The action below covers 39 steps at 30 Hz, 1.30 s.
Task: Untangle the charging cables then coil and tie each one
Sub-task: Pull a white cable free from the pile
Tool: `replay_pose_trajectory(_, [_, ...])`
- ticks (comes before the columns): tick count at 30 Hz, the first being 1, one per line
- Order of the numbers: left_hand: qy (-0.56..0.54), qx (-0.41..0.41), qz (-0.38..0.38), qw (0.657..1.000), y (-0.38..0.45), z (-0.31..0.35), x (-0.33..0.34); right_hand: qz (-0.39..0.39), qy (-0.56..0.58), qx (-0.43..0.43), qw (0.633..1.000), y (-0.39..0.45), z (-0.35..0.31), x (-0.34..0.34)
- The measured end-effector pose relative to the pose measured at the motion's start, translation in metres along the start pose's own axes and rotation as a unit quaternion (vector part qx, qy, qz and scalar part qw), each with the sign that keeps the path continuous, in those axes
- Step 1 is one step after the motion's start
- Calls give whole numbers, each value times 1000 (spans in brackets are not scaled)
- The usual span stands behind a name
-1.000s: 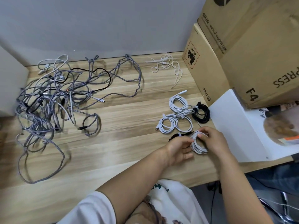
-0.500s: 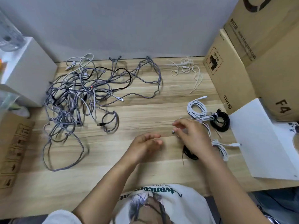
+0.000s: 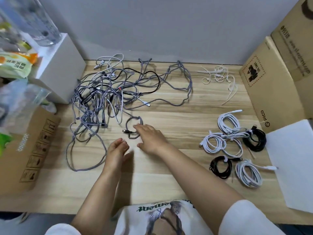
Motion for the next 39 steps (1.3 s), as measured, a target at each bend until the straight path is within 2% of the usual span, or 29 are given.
replay_pose_trajectory(2, [67,48,2,997,5,0,0,0,-5,-6,1000,2,3,3])
replay_pose_trajectory(3, [136,108,8,985,8,2,0,7,2,-11,1000,5,4,1])
replay_pose_trajectory(5, [305,250,3,919,12,6,4,21,22,-9,999,10,3,-5])
replay_pose_trajectory(7, [426,319,-12,847,16,10,14,10,24,-1,1000,15,2,-14])
replay_pose_trajectory(10, [539,319,-18,779,35,18,32,-23,22,10,999,22,3,-29])
replay_pose_trajectory(12, [585,276,-33,762,54,18,36,-49,24,10,998,27,7,-39])
replay_pose_trajectory(14, [626,266,-13,733,69,10,36,-61,22,13,998,33,10,-54])
replay_pose_trajectory(15, [648,278,6,709,71,4,34,-35,27,14,999,33,10,-63])
replay_pose_trajectory(17, [660,303,43,686,74,-6,35,79,48,7,996,42,8,-82])
replay_pose_trajectory(19, [654,319,66,683,72,-9,37,177,78,3,981,54,6,-95])
replay_pose_trajectory(20, [653,320,69,683,75,-8,38,182,75,9,980,66,9,-97])
replay_pose_trajectory(21, [652,323,74,681,75,-8,38,158,61,20,985,76,12,-96])
replay_pose_trajectory(24, [651,327,81,680,77,-9,37,24,-15,74,997,99,21,-76])
replay_pose_trajectory(26, [653,334,82,675,76,-9,38,-3,-43,82,996,104,23,-64])
replay_pose_trajectory(28, [660,338,82,666,78,-9,38,28,-54,80,995,106,23,-58])
replay_pose_trajectory(30, [666,333,78,663,79,-9,38,107,-13,102,989,106,27,-55])
replay_pose_trajectory(32, [669,329,75,662,78,-9,38,204,121,154,959,100,29,-58])
replay_pose_trajectory(34, [656,323,73,678,76,-8,37,281,265,176,906,85,30,-65])
replay_pose_trajectory(37, [576,352,66,735,77,-6,32,363,418,129,822,62,29,-80])
replay_pose_trajectory(39, [480,369,62,793,72,-1,29,393,460,99,790,45,28,-87])
Point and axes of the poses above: each hand's wrist, its own y-axis towards the middle knuckle, its own x-axis out of the palm, z = x × y, the point moved 1 cm from there along y, towards the middle knuckle, and after that the axes turned 4 degrees about y, right-handed, at the moved point
